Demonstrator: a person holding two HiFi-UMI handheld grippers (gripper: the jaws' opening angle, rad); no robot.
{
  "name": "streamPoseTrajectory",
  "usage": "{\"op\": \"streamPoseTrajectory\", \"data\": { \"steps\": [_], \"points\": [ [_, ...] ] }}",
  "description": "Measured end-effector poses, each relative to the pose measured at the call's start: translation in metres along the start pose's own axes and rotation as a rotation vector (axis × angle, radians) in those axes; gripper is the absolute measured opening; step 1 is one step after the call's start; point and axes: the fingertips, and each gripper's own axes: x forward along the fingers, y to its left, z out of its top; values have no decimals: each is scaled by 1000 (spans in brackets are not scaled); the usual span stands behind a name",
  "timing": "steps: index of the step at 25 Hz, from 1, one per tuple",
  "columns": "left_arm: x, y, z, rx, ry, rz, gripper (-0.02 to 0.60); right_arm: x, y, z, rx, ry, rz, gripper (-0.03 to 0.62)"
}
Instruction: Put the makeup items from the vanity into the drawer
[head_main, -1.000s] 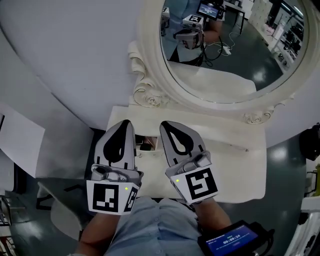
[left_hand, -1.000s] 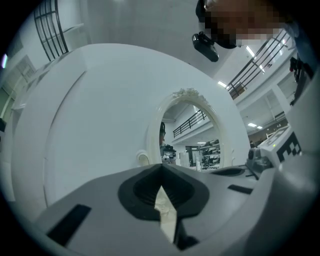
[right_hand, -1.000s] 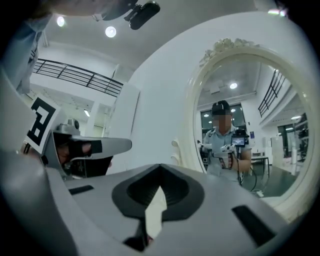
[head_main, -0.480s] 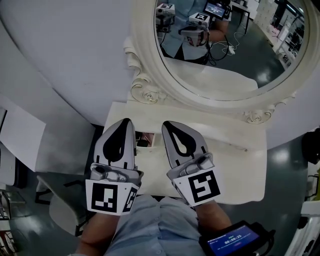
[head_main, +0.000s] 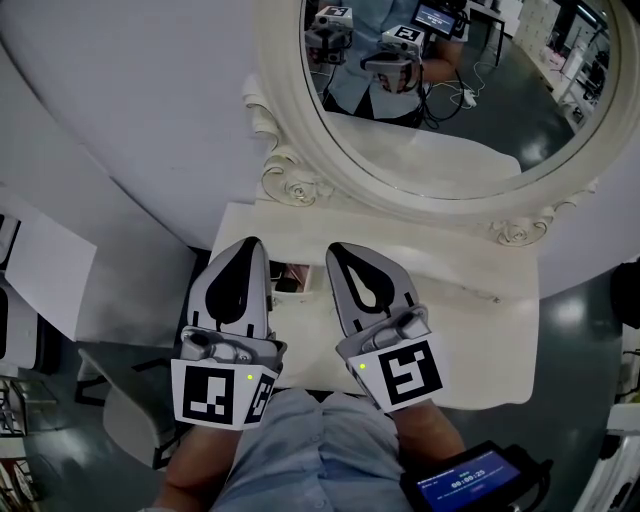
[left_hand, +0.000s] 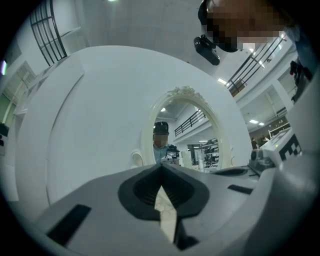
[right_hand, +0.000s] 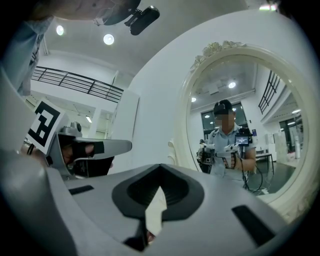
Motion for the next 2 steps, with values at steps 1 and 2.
{"op": "streamPoseTrajectory", "data": {
  "steps": [1,2],
  "points": [
    [0,0,0,1,0,1,-2,0,0,0,-1,-1,2,2],
    [0,-1,0,2,0,3,-2,-1,0,-1,-1,-2,3,2]
  ]
}}
